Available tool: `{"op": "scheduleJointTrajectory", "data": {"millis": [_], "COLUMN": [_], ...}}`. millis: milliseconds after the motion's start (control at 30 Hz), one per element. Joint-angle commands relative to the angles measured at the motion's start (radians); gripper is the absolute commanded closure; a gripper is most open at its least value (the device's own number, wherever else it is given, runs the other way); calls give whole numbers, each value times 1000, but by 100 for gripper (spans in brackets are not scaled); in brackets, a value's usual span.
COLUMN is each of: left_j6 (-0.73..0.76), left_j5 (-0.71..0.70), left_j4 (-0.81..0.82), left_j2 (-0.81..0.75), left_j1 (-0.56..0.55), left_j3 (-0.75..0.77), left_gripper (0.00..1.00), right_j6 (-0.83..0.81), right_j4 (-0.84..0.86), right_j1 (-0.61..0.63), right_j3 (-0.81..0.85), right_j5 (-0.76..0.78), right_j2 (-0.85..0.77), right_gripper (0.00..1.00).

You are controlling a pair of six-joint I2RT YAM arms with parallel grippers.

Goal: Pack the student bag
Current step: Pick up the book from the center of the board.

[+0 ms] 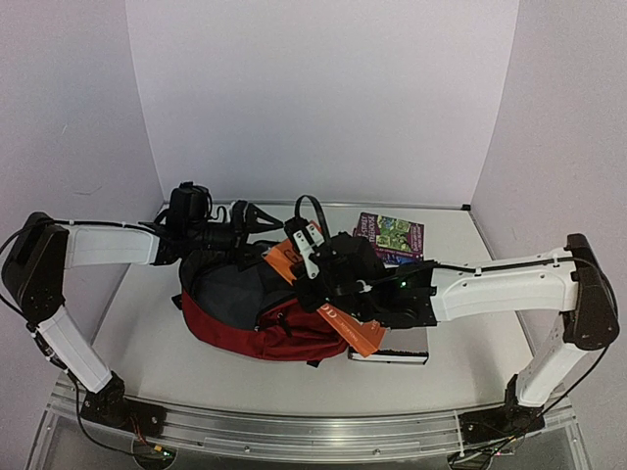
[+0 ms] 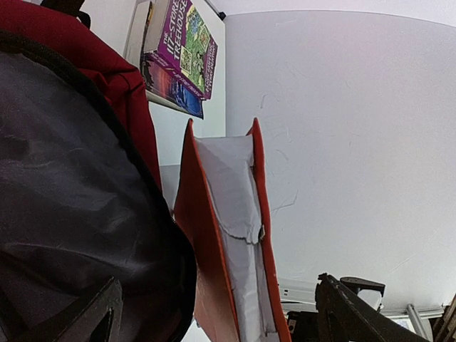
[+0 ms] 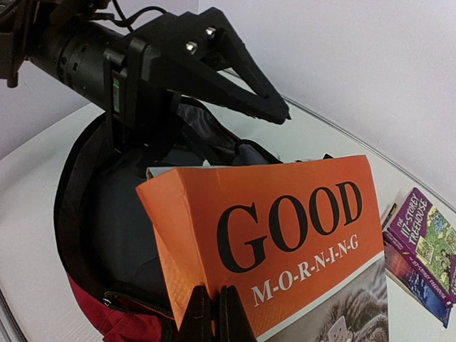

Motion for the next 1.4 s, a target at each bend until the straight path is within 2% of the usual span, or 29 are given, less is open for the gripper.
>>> {"op": "scheduleJointTrajectory", "data": {"millis": [0,133,200,267,333,400,500,567,633,767,1000,1167,1367], "left_j6": [-18,-2,14,30,43,62,76,76,76,80,160,244,312], "left_j5": [53,109,127,129,116,105,90,86,80,72,29,-27,-81], "left_j4": [64,49,31,10,-5,-29,-56,-58,-56,-57,-134,-247,-406], "left_j2": [35,80,93,97,90,80,69,65,61,51,-24,-161,-357], "left_j1": [-18,-39,-52,-56,-56,-56,-56,-56,-56,-56,-45,12,184], "left_j3": [49,83,105,114,111,114,117,116,116,120,145,189,191], "left_gripper": [5,5,8,18,36,52,72,81,86,91,93,93,94], "right_j6": [-27,-41,-46,-46,-46,-44,-40,-34,-19,23,133,240,368], "right_j4": [62,62,61,61,61,62,63,62,63,63,38,-28,-98], "right_j1": [16,20,21,21,21,21,21,21,21,21,6,-55,-166], "right_j3": [59,65,69,70,67,57,40,29,16,-4,-22,-11,-5], "right_j5": [-19,-26,-31,-30,-23,-13,-1,13,44,121,265,270,163], "right_j2": [28,37,40,42,43,37,25,16,5,-29,-127,-195,-218], "right_gripper": [100,100,100,100,97,86,65,51,41,29,4,2,2]}}
